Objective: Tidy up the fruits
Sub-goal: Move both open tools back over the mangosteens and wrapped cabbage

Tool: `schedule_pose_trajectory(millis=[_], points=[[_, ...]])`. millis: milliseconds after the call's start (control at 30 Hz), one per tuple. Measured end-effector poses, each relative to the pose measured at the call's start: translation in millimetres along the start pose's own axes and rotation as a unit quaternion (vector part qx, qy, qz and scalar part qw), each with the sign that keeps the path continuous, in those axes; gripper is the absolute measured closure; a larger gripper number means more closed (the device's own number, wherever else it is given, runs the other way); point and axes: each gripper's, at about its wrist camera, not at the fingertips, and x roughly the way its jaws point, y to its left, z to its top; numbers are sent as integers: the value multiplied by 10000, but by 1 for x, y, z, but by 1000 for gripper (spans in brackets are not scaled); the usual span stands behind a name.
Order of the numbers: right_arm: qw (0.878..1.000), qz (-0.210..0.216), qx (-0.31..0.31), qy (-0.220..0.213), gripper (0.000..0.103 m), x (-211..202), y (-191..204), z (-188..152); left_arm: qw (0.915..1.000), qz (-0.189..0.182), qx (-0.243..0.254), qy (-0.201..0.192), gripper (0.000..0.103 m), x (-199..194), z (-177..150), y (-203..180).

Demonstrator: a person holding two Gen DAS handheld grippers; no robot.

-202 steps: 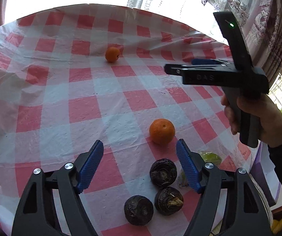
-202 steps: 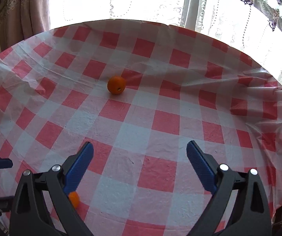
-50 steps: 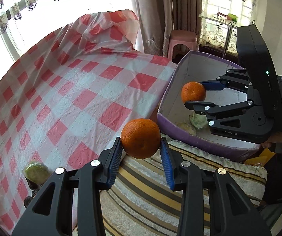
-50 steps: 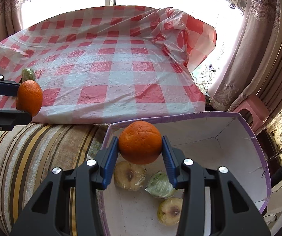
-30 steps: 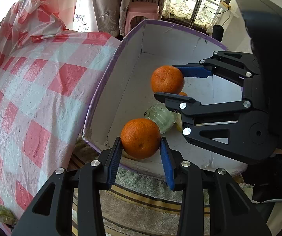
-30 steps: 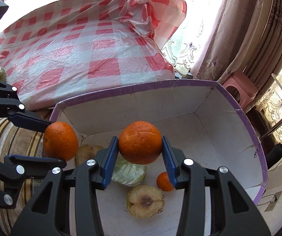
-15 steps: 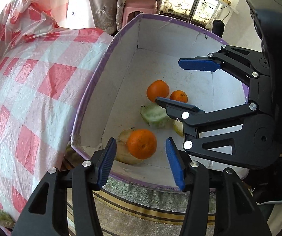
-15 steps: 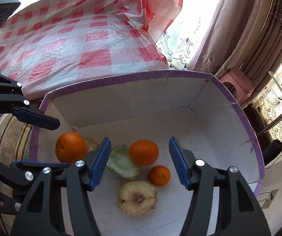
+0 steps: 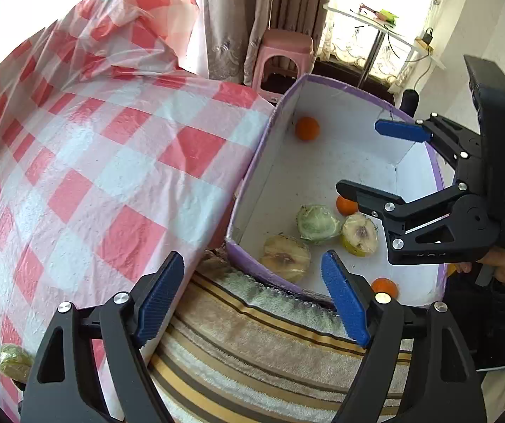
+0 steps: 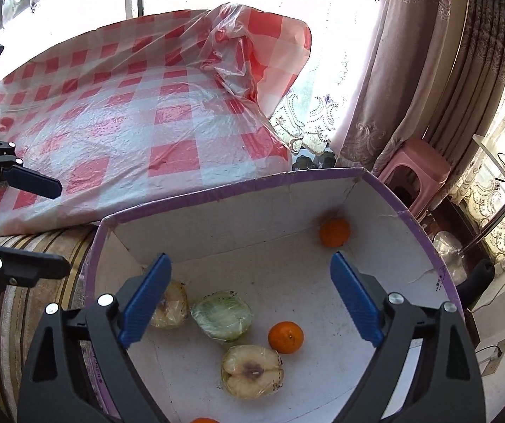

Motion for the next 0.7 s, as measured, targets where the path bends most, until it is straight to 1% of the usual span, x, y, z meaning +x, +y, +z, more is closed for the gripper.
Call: schedule_pose_trajectory(millis=[133,167,233,333,433,600,700], points=[[9999,112,-26,-25,11,-1,6,1,9993,90,-174,-315,21,-31,-12,10],[9999,114,-58,-49,11,-2,7,1,9988,111,-218,-419,18,-38,-16,14],[9998,119,-138,-70,11,-3,13,2,9975,237,-302,-600,18,-52,-23,19],[9995,187,-245,-100,11,-4,23,3,9952,255,-407,-853,18,-72,-38,26],[9989,340,-294,-140,11,-6,32,2,9922,461,-449,-1069,18,-90,-53,31],[9976,539,-410,-171,11,-8,46,4,9872,679,-555,-1331,17,-112,-77,39],[9964,685,-455,-220,11,-11,57,5,9831,901,-543,-1496,17,-127,-92,43]])
